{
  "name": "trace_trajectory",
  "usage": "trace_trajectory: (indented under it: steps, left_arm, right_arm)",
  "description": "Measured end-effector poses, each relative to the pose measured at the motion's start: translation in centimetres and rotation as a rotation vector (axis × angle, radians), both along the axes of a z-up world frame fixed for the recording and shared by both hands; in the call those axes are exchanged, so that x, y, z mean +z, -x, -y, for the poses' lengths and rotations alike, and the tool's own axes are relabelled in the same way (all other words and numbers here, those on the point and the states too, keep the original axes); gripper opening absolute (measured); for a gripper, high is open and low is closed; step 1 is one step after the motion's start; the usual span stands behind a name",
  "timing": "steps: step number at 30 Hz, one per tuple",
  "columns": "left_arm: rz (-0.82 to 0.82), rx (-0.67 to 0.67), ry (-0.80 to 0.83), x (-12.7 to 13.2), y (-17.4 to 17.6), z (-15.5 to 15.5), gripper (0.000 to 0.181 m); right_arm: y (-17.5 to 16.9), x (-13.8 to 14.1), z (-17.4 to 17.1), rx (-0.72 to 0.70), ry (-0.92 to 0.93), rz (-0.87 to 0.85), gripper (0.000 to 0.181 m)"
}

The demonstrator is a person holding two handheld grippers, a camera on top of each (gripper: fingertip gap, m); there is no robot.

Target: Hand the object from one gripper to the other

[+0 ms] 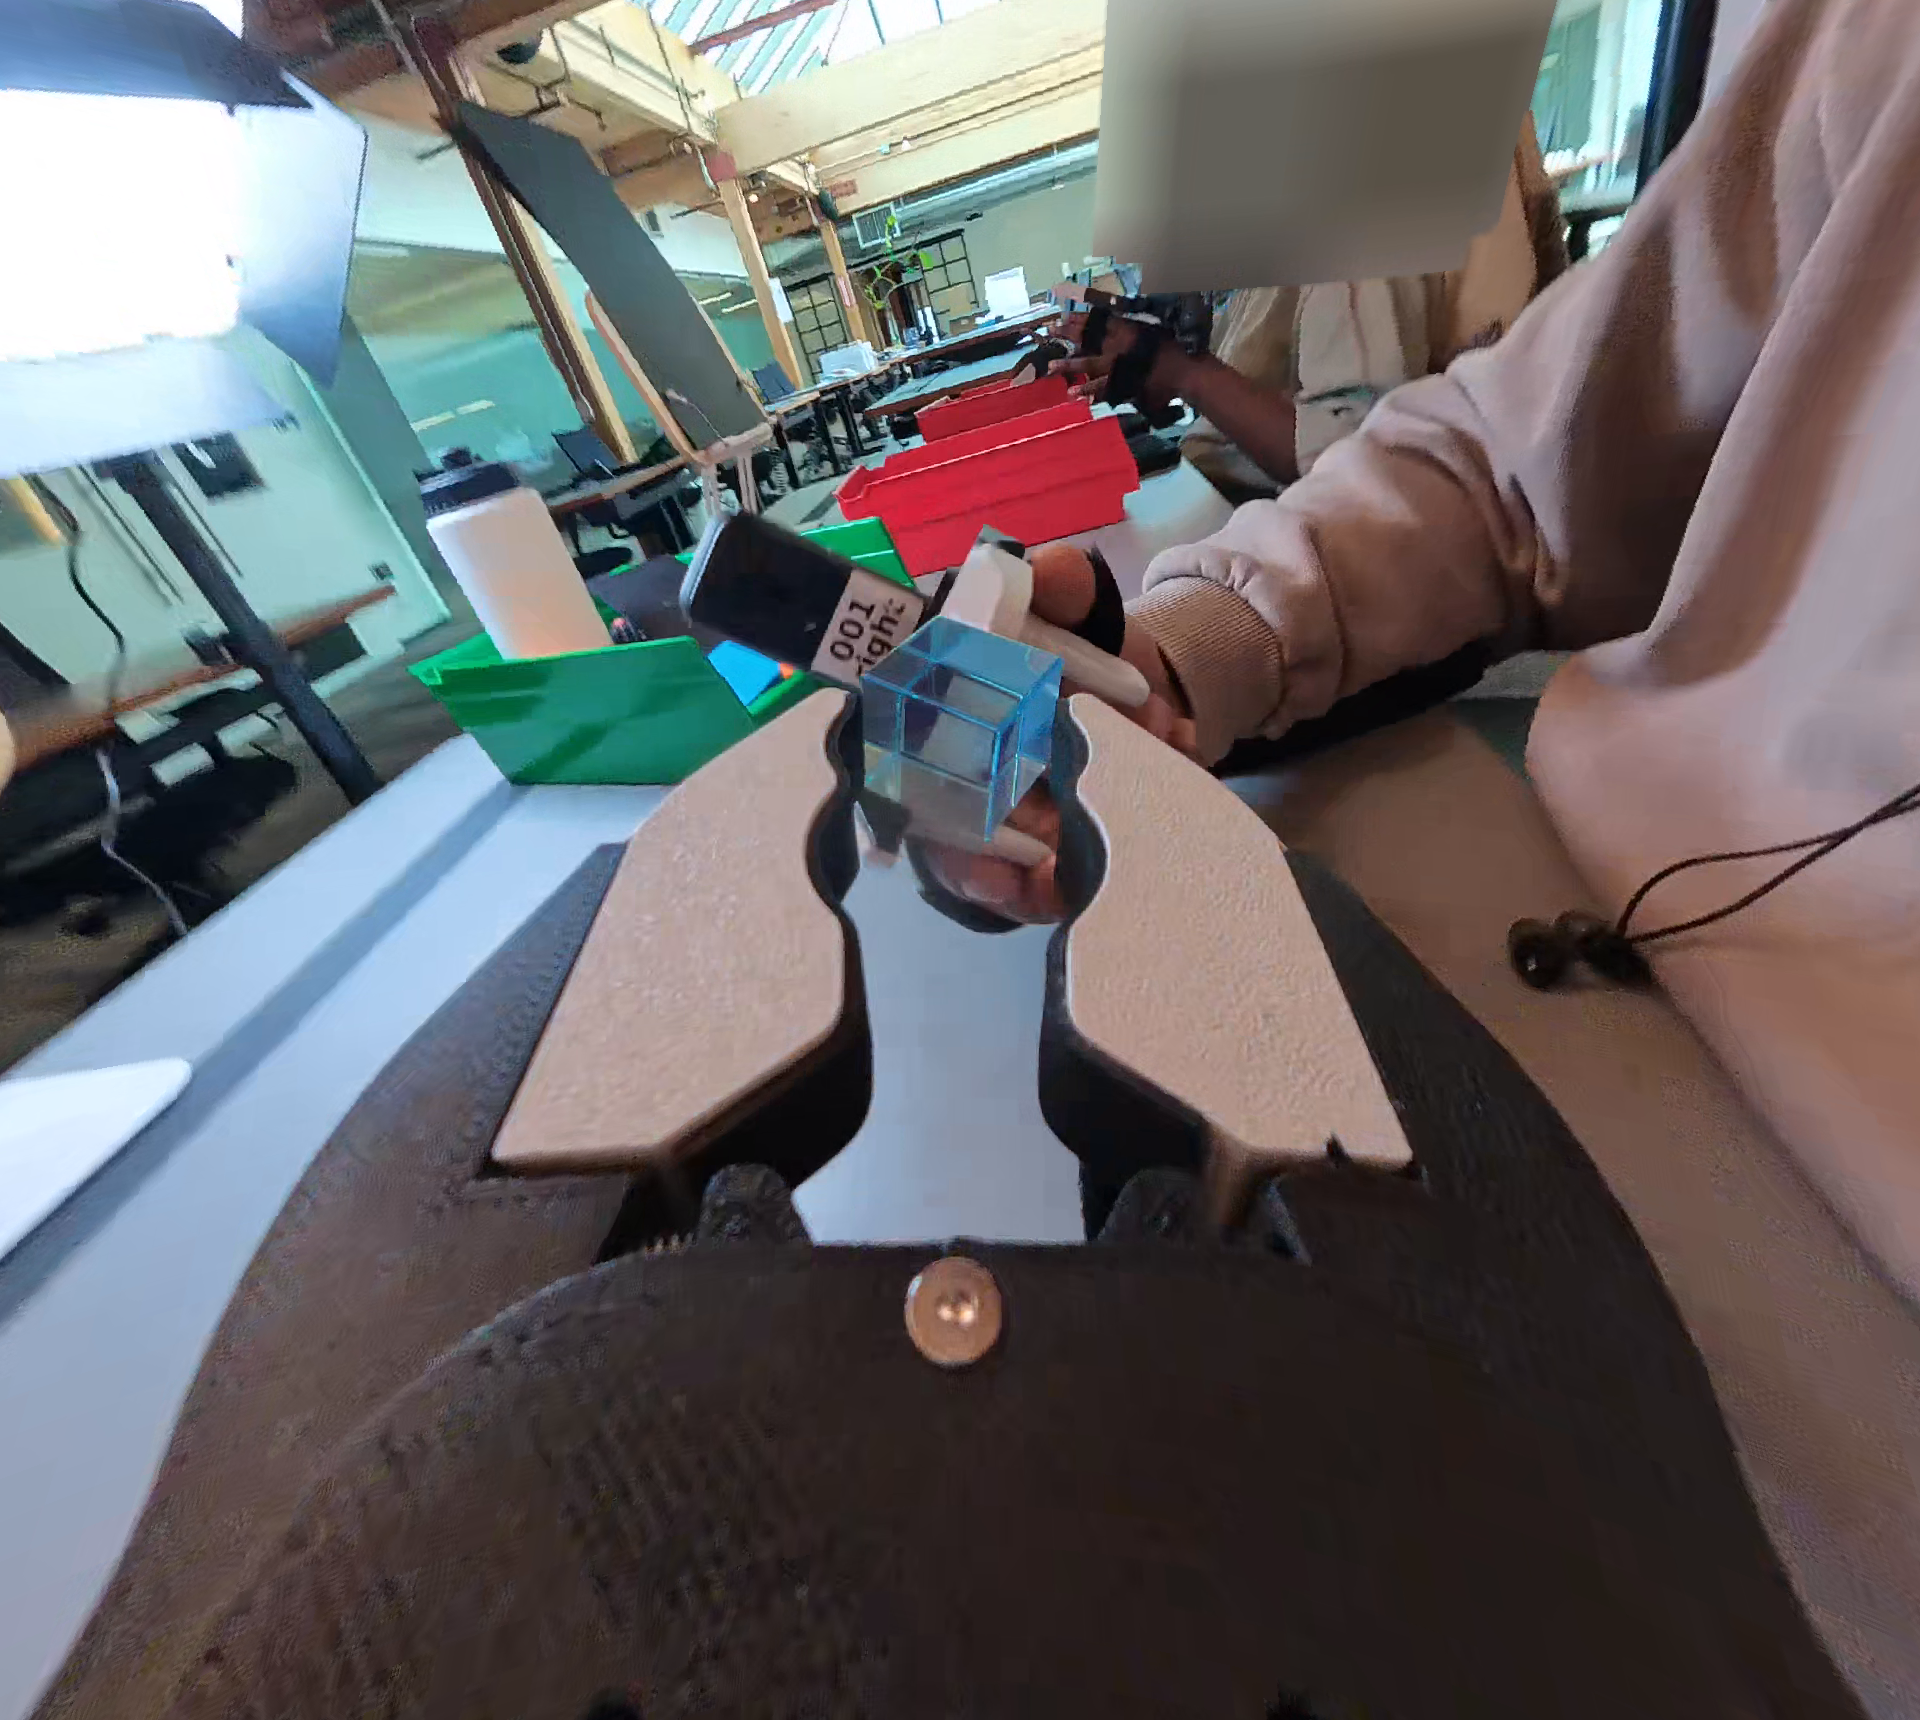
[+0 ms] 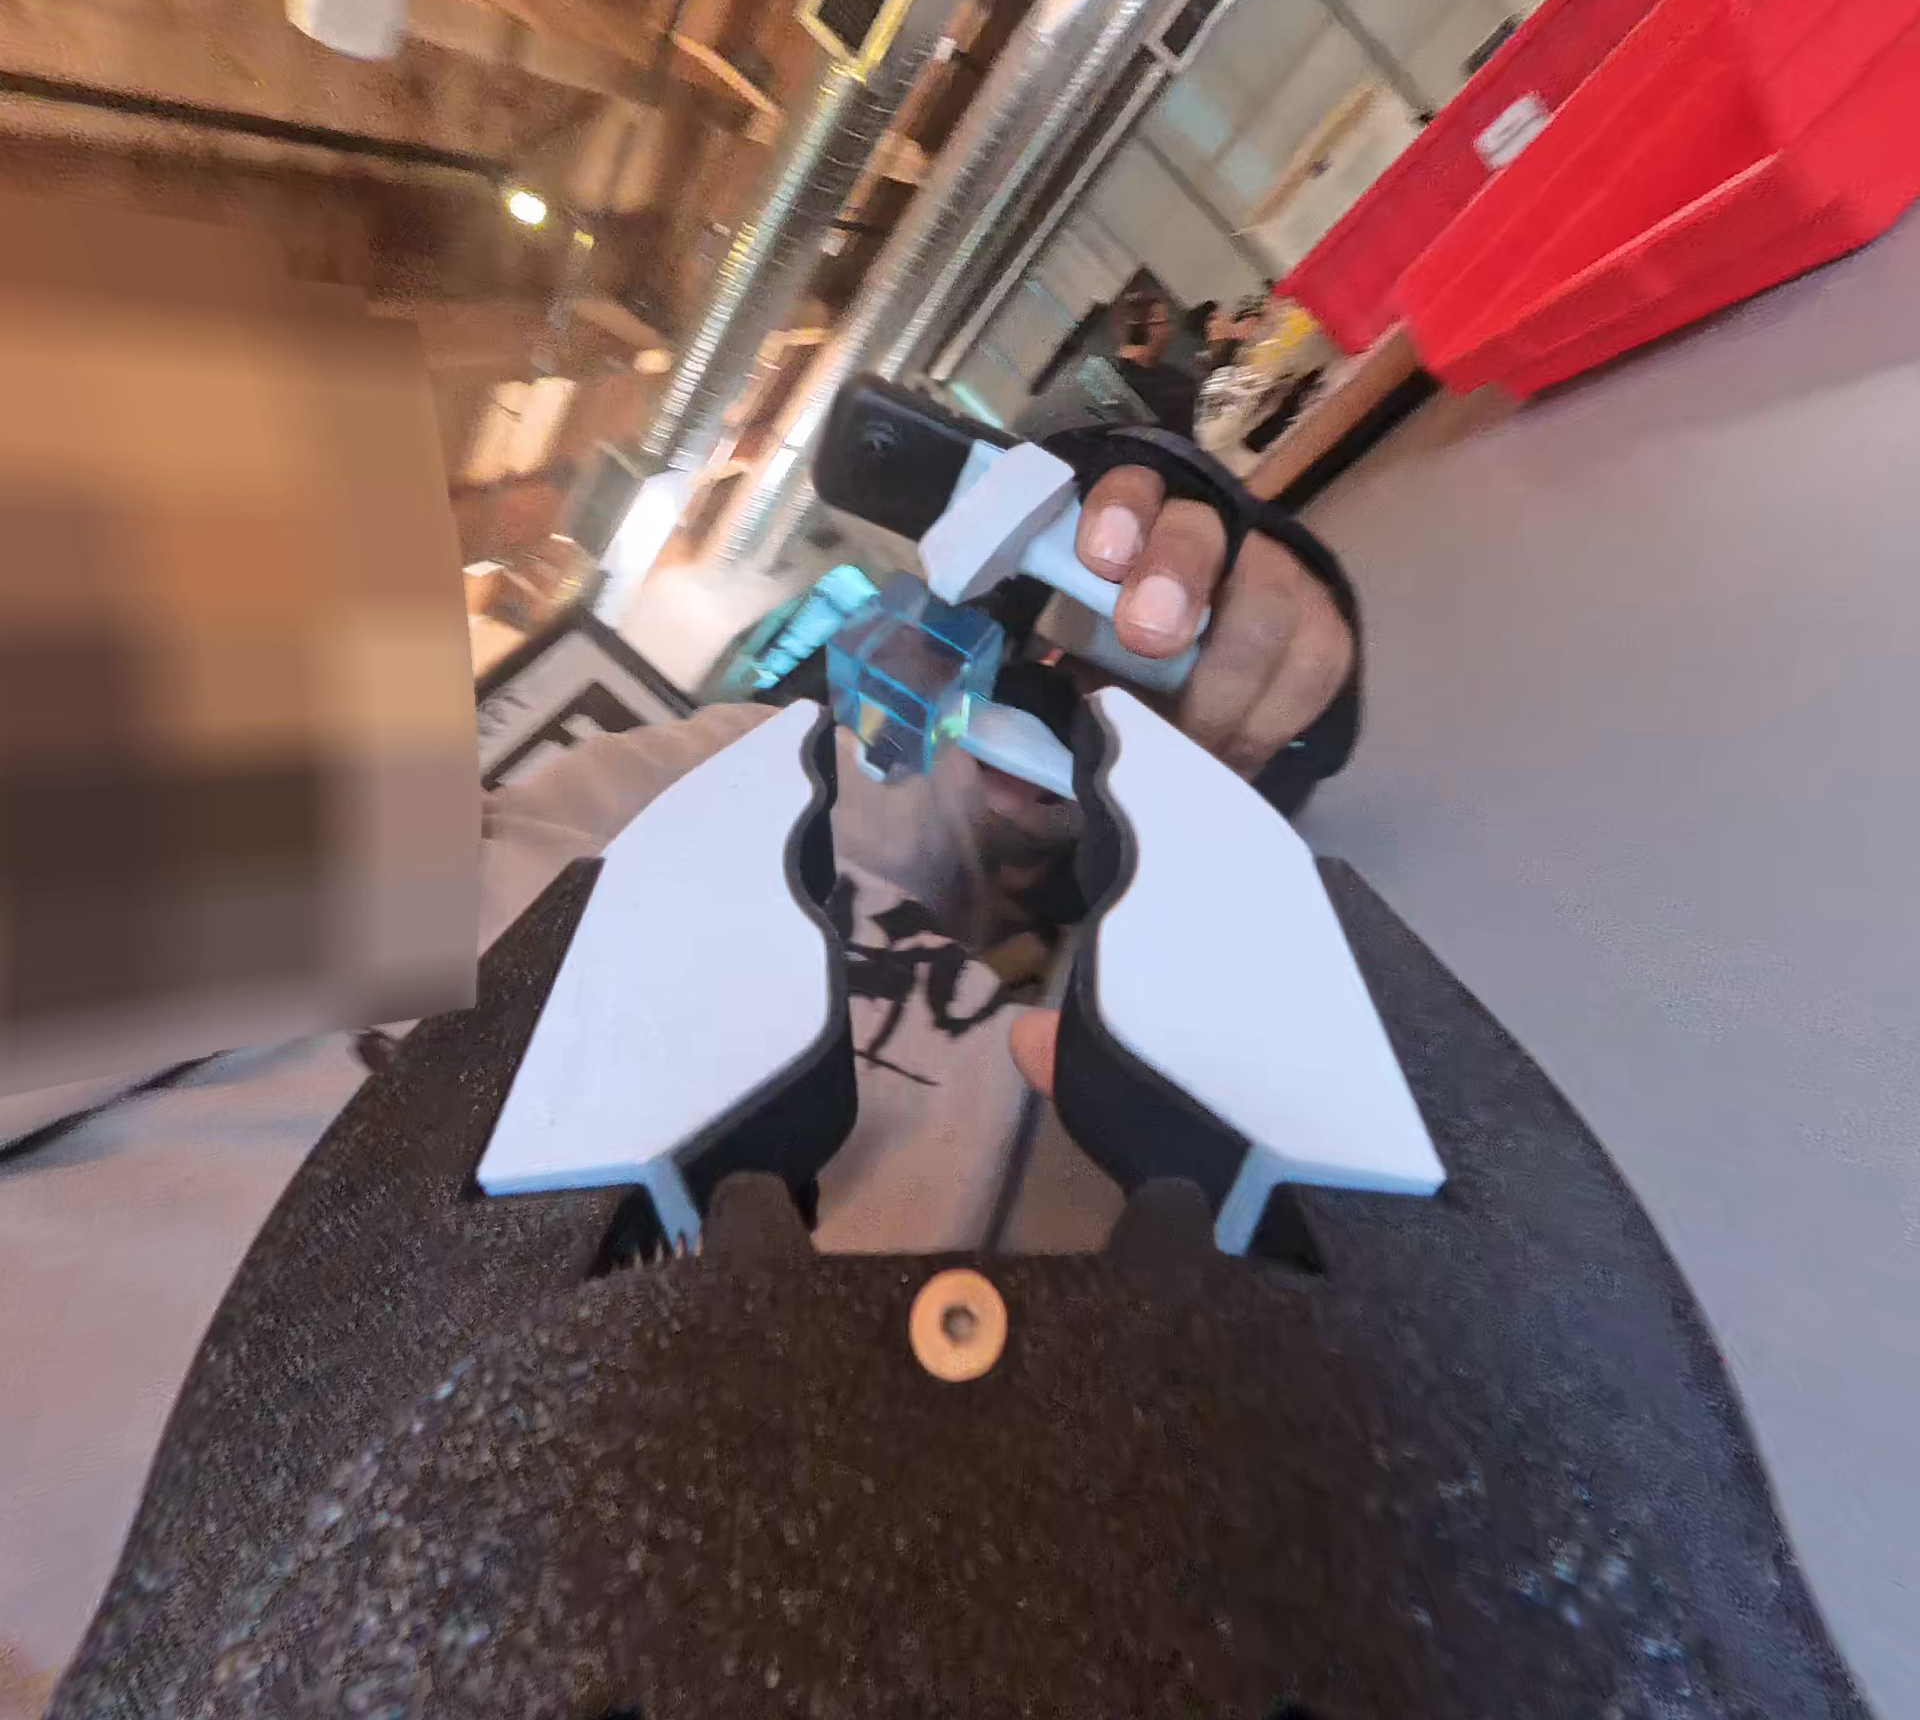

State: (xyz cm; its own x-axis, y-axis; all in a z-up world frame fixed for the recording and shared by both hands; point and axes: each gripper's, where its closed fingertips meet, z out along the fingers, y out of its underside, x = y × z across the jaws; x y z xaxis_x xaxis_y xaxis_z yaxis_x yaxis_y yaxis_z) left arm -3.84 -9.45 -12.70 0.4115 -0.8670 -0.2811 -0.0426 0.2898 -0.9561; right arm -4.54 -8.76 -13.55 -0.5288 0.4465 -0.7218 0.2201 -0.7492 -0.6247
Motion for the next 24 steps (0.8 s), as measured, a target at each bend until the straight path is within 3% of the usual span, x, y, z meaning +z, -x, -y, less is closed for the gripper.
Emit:
trace_trajectory:
  steps: [3, 6, 11, 14, 18, 22, 24]
  left_arm:
    - [-0.090, 0.020, -0.098, -0.8, -0.8, 0.5, 0.035]
    - [-0.133, 0.015, -0.132, -1.3, -1.2, 0.8, 0.035]
    - [-0.076, 0.084, 0.108, -2.0, 0.1, -1.8, 0.035]
    - [0.066, 0.015, 0.416, -2.4, 0.9, -2.9, 0.043]
    - [0.250, -0.087, 0.775, -2.9, 0.8, -3.4, 0.043]
    - [0.310, -0.122, 0.926, -3.8, -0.1, -3.4, 0.044]
    - [0.235, -0.101, 0.946, -5.0, -0.6, -3.2, 0.039]
  right_arm:
    - [0.1, 0.9, 1.6, 0.087, 0.084, -0.034, 0.043]
    - [0.5, 0.3, 2.4, 0.074, 0.040, -0.002, 0.030]
    - [0.3, 0.6, -0.3, -0.132, -0.192, -0.011, 0.029]
    - [0.0, 0.3, -2.5, -0.388, -0.586, 0.006, 0.029]
    - [0.4, -2.0, -4.3, -0.632, -1.282, 0.113, 0.029]
    - [1.2, -3.5, -3.6, -0.709, -1.846, 0.114, 0.030]
    - [1.5, -3.4, -3.0, -0.738, -2.002, 0.079, 0.030]
